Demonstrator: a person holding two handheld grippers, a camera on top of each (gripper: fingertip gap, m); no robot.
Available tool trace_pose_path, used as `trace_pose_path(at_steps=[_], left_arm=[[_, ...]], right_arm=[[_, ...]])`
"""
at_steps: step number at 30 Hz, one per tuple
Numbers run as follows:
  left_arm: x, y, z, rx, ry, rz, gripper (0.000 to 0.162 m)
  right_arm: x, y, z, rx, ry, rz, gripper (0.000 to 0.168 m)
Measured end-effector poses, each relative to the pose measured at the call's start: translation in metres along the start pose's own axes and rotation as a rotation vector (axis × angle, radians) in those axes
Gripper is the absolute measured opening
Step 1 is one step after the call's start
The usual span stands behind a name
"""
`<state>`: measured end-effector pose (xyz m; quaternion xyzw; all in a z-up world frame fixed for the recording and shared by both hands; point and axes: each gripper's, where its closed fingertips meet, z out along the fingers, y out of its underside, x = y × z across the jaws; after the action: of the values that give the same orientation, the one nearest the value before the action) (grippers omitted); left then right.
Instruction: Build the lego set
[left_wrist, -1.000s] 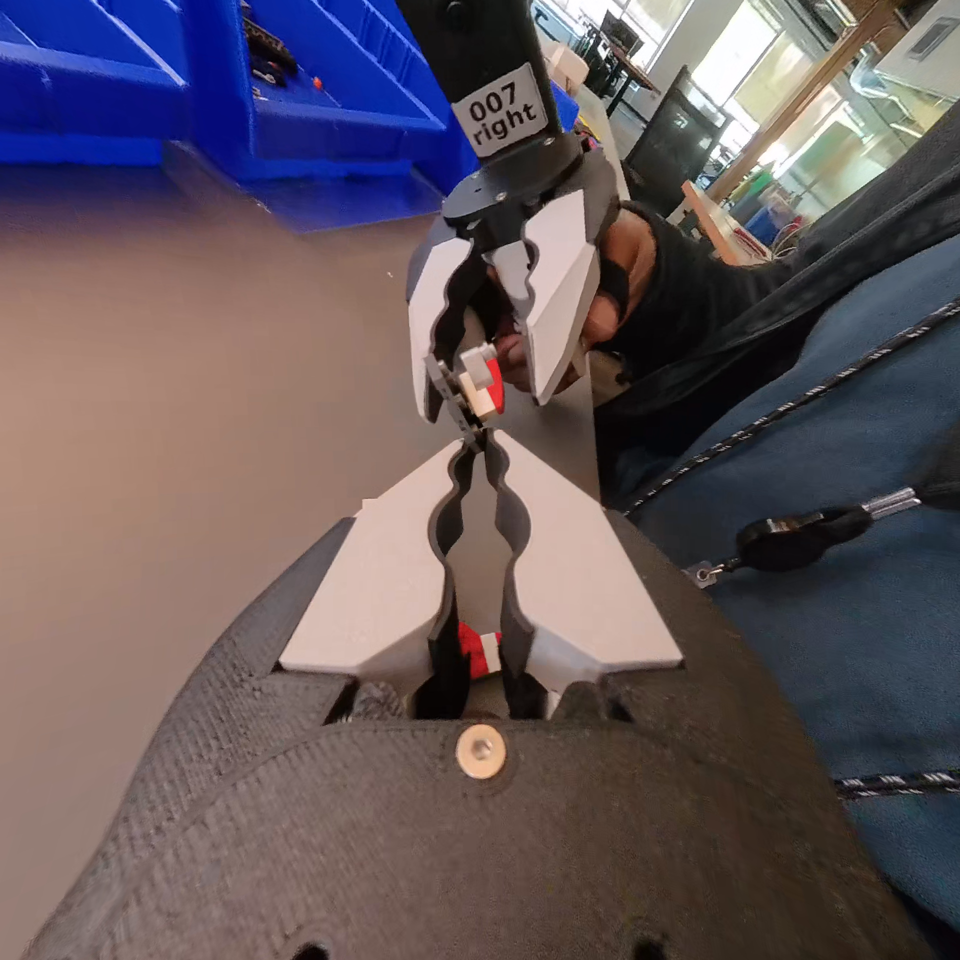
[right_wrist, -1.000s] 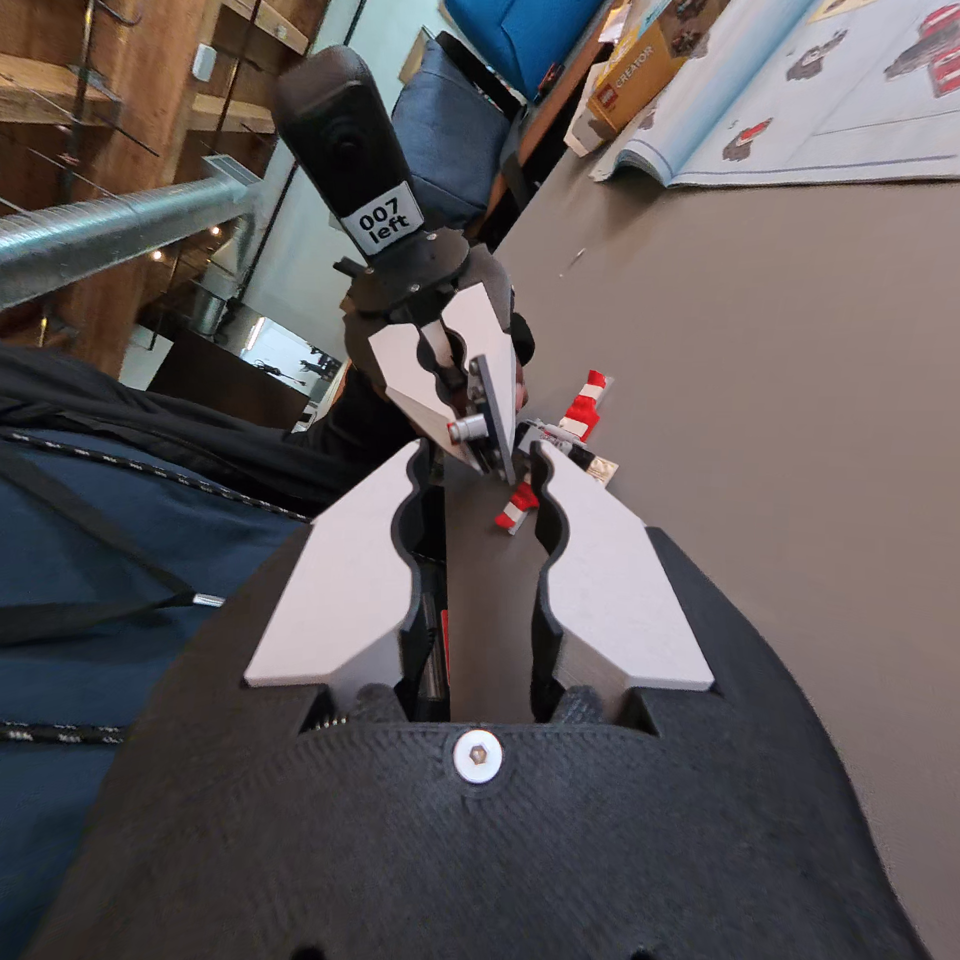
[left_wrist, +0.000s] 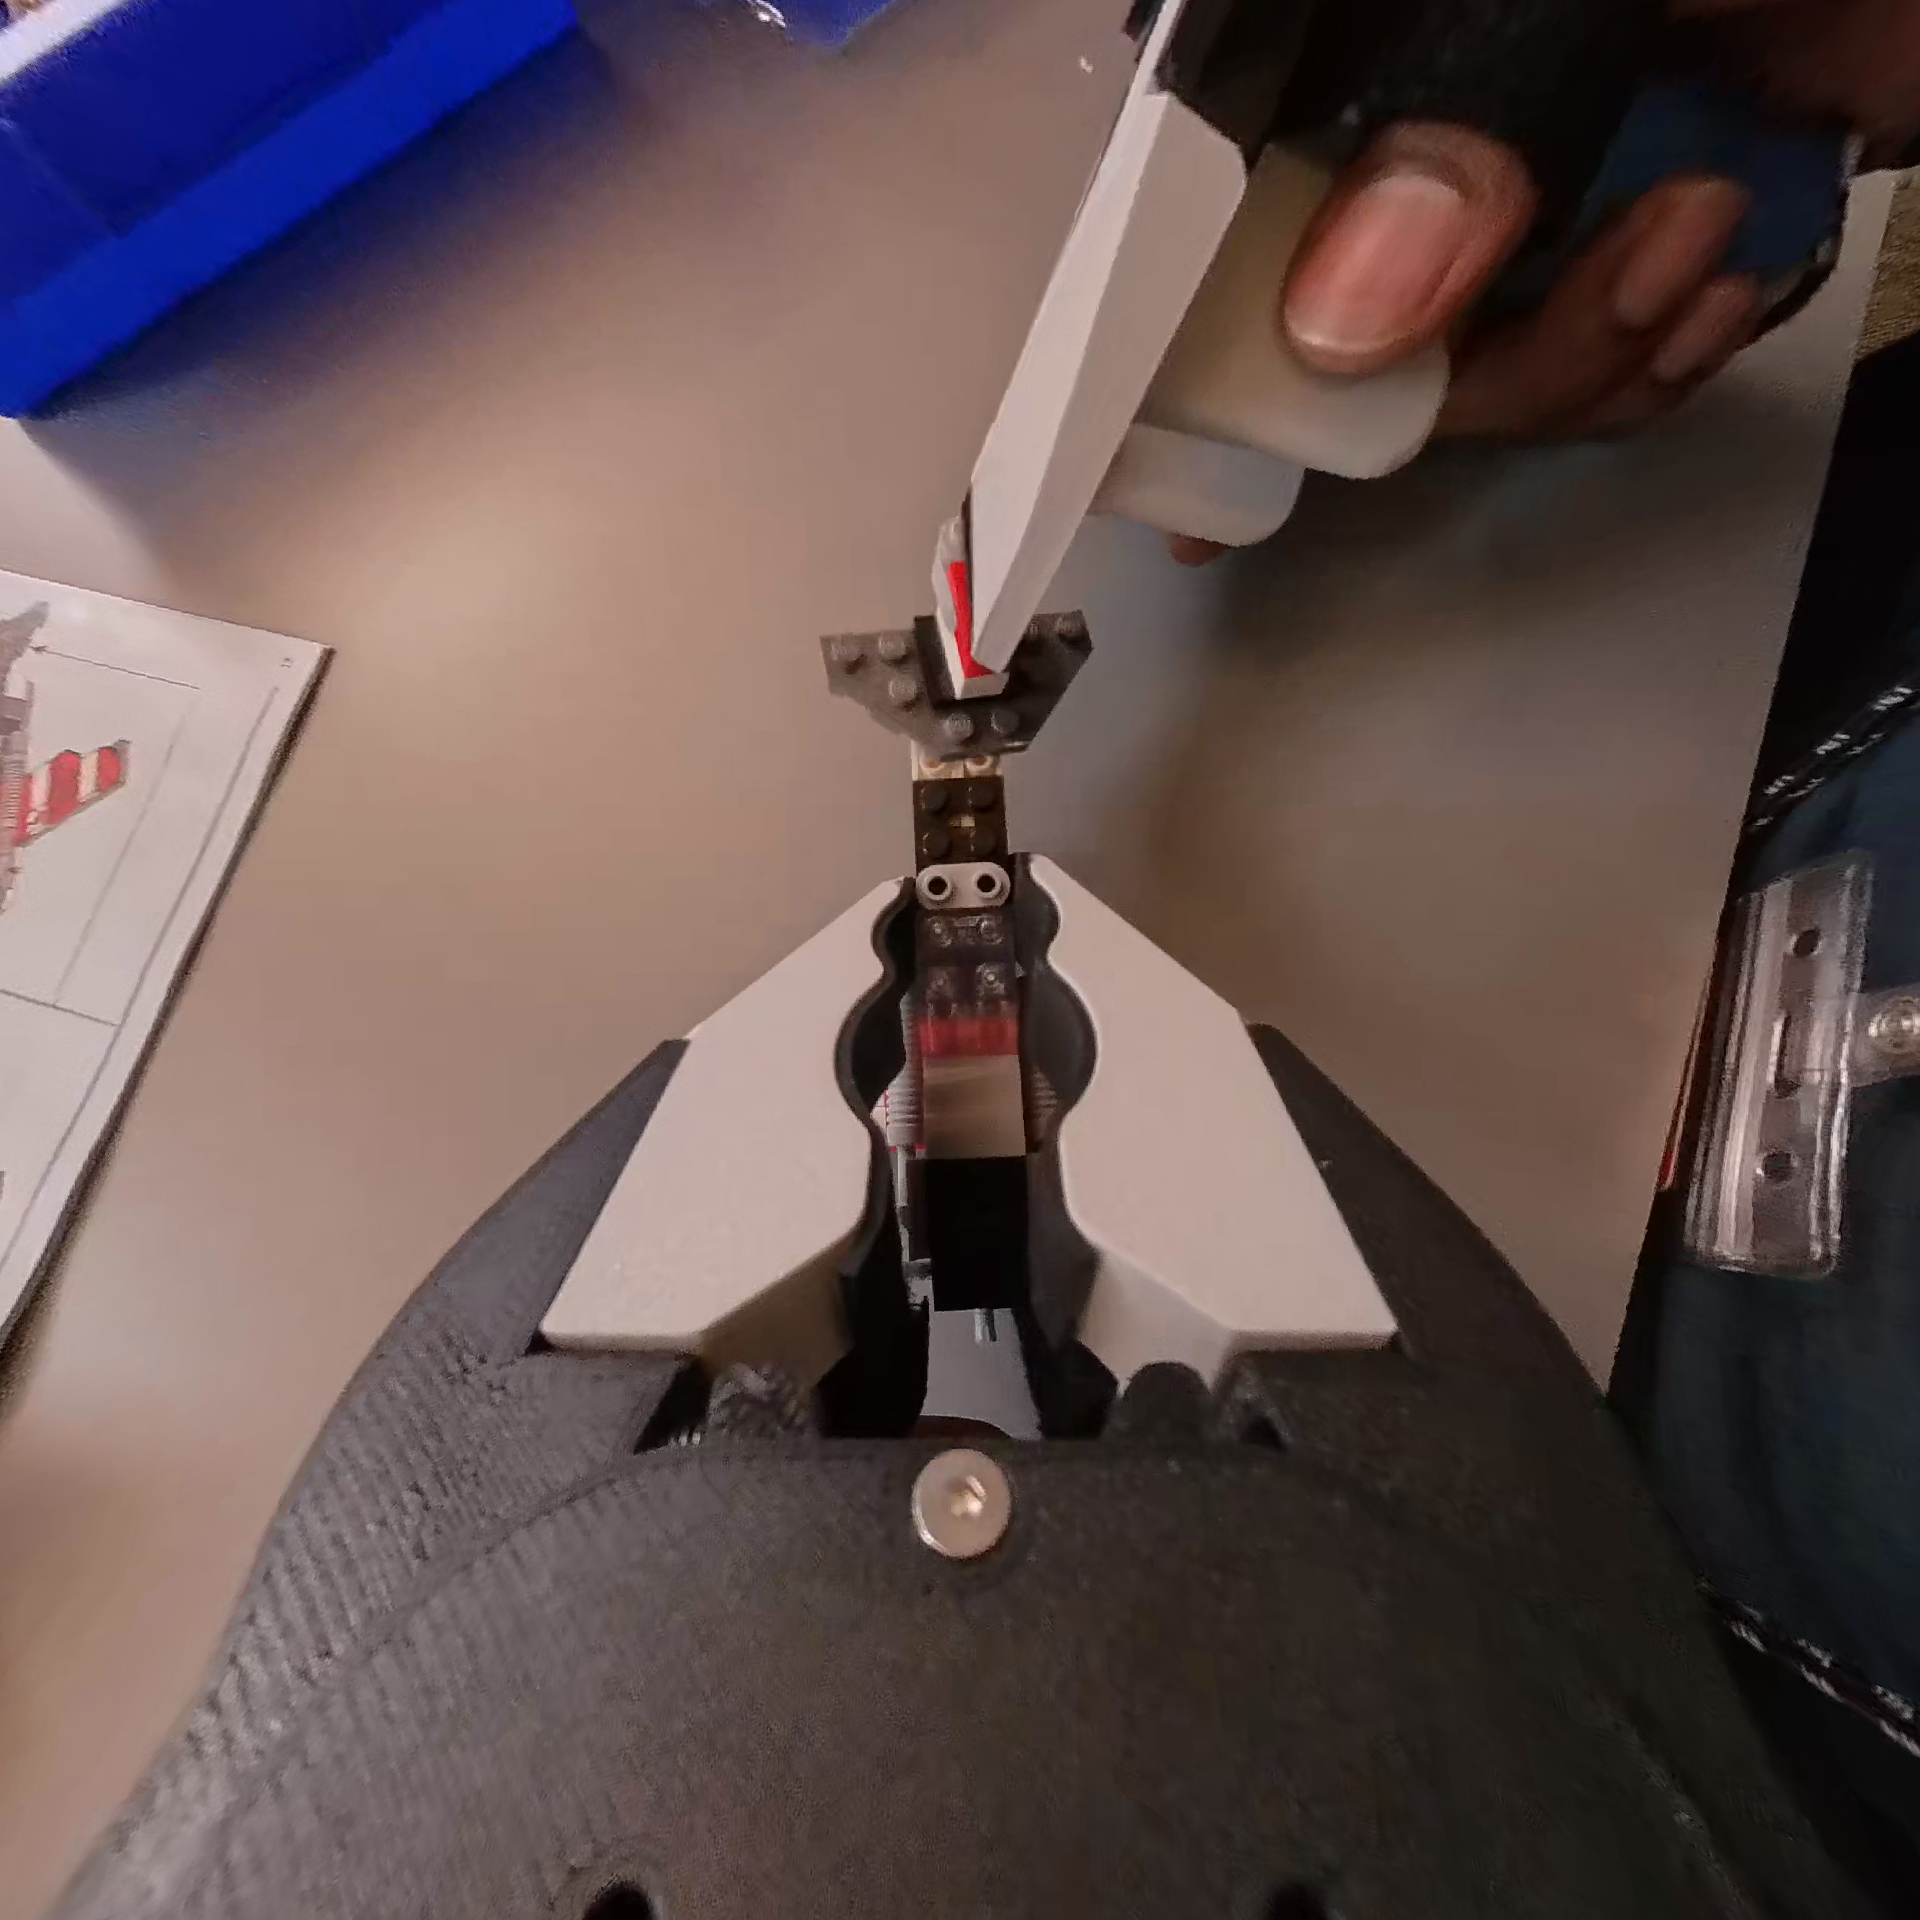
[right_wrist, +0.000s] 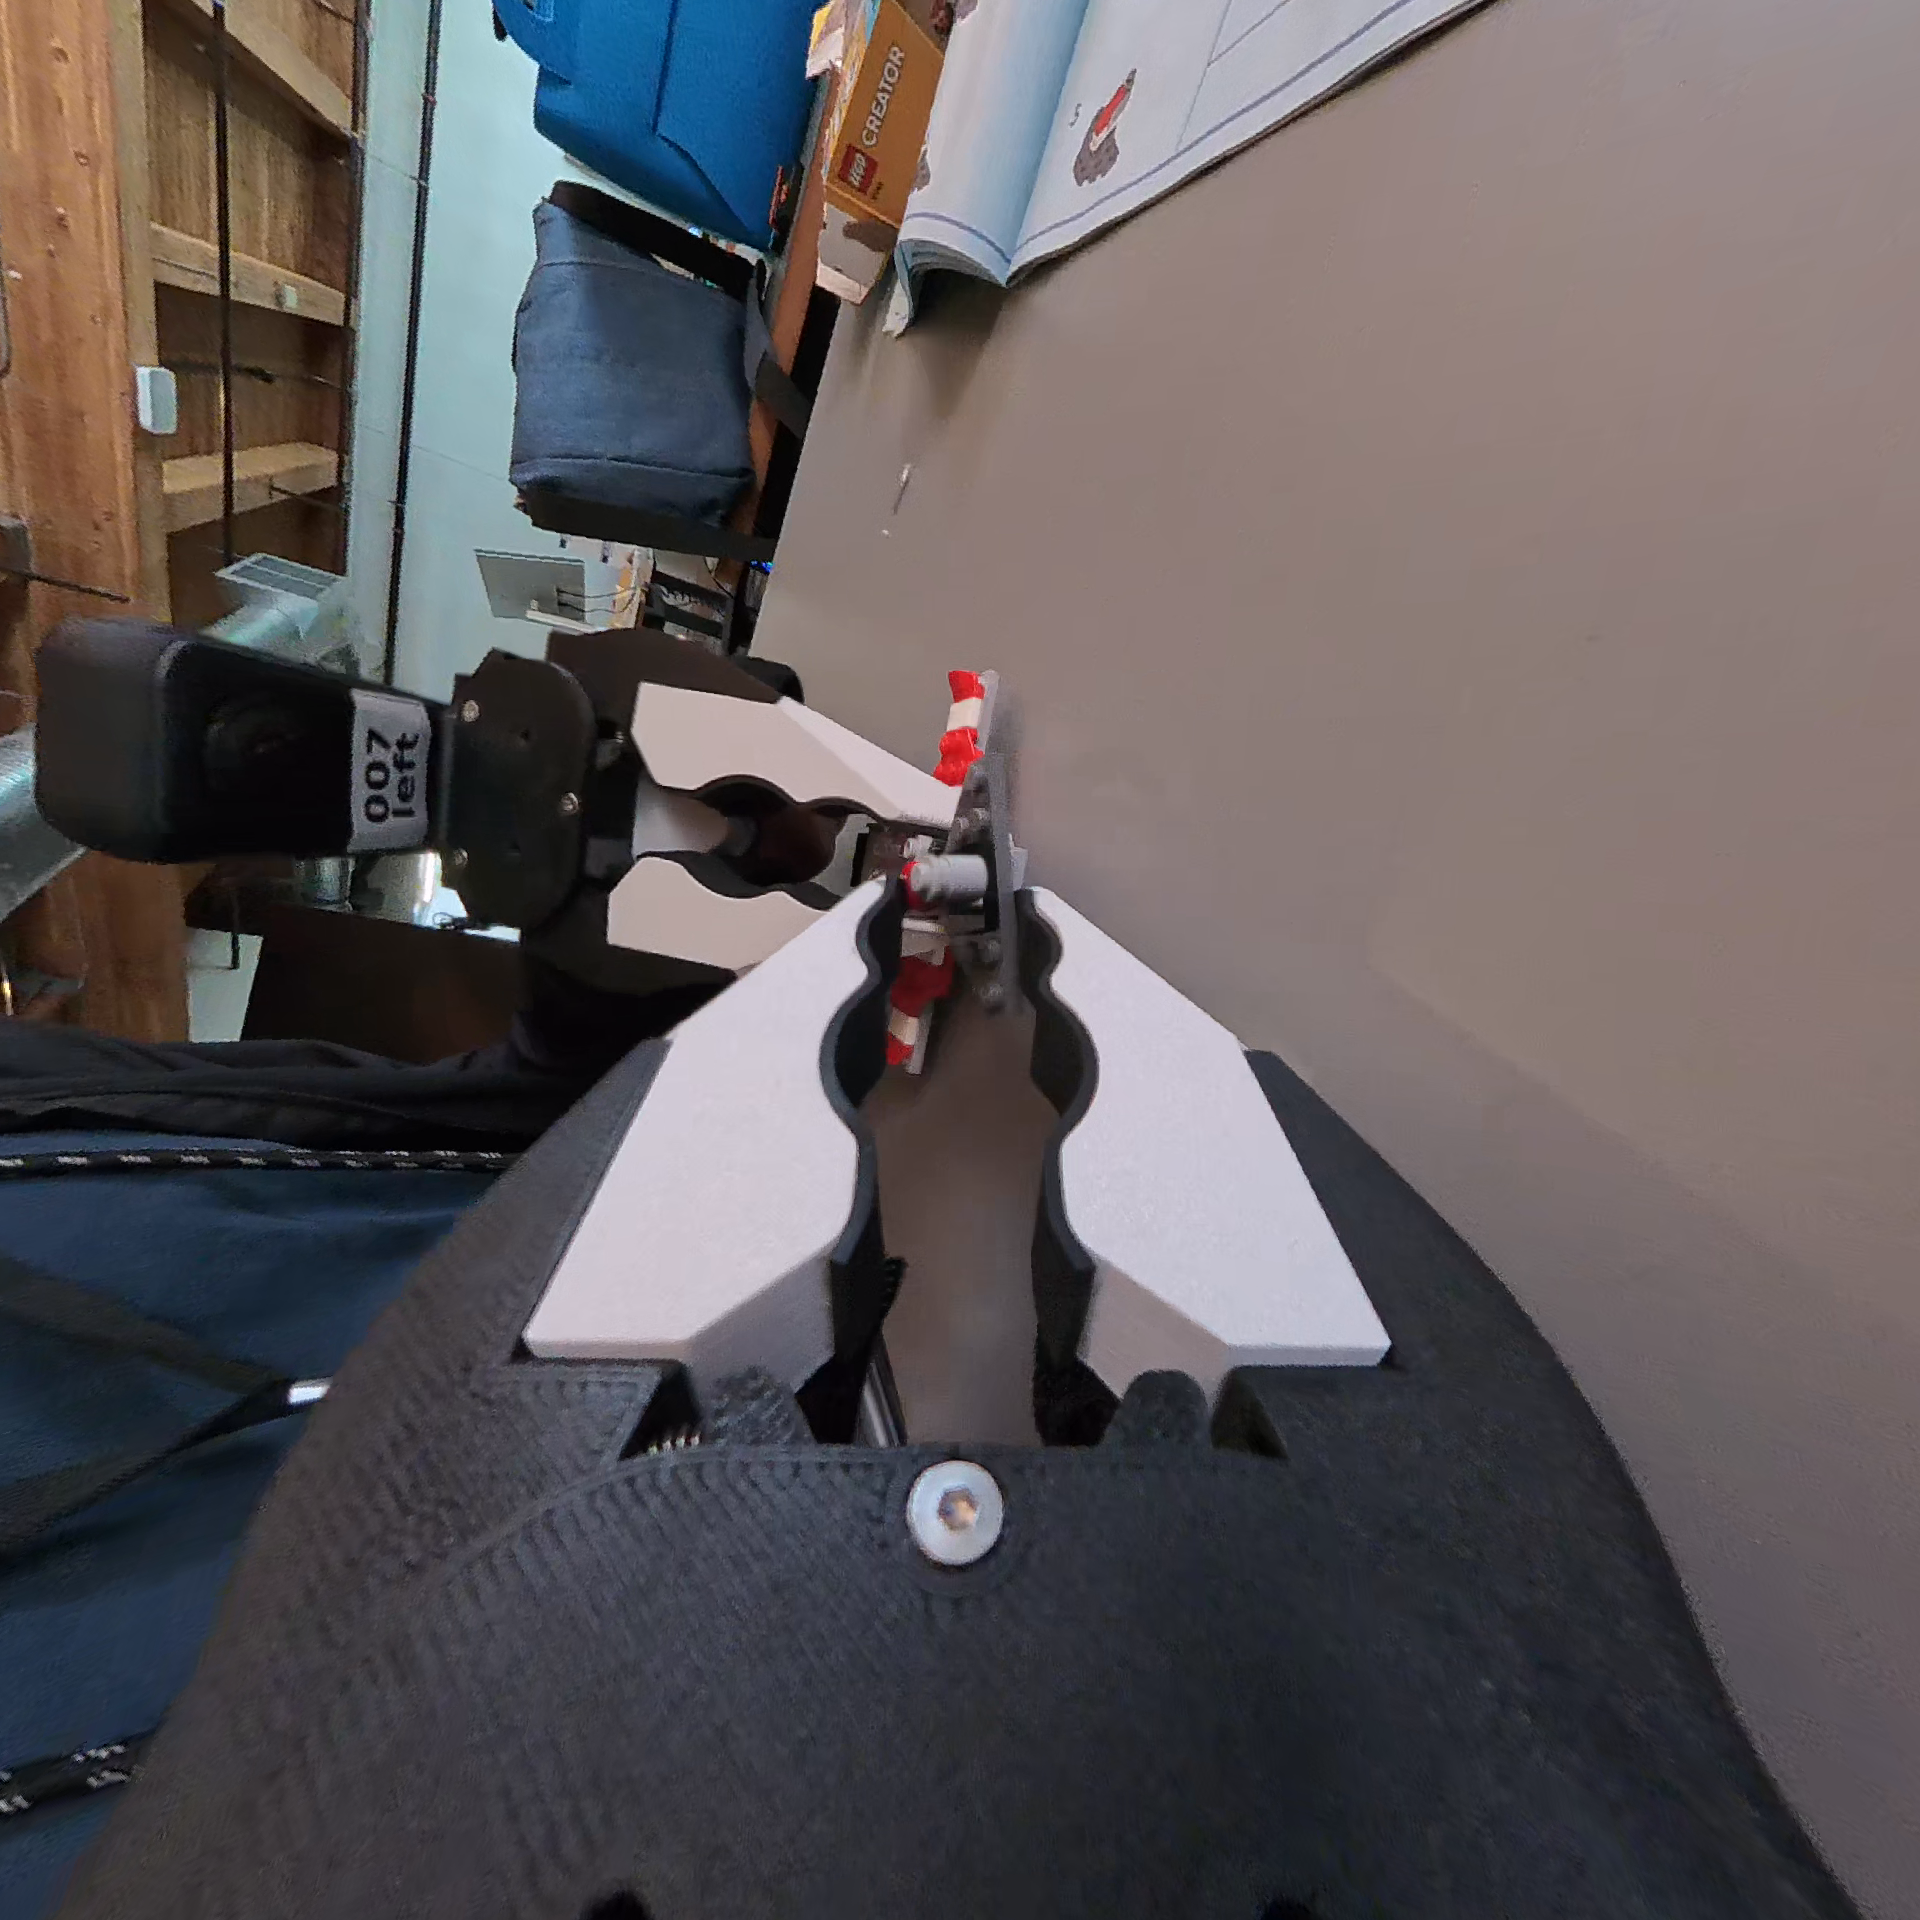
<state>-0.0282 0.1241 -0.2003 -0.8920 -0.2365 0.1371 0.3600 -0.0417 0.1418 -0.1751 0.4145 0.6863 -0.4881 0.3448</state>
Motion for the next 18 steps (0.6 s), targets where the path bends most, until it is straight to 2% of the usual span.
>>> trace_pose_path(at_steps=[18], left_arm=[[-0.009, -0.012, -0.003, 0.03, -0.14, -0.105, 0.015]], right_arm=[[-0.002, -0.018, -0.004, 0.219, 0.127, -0.062, 0.021]])
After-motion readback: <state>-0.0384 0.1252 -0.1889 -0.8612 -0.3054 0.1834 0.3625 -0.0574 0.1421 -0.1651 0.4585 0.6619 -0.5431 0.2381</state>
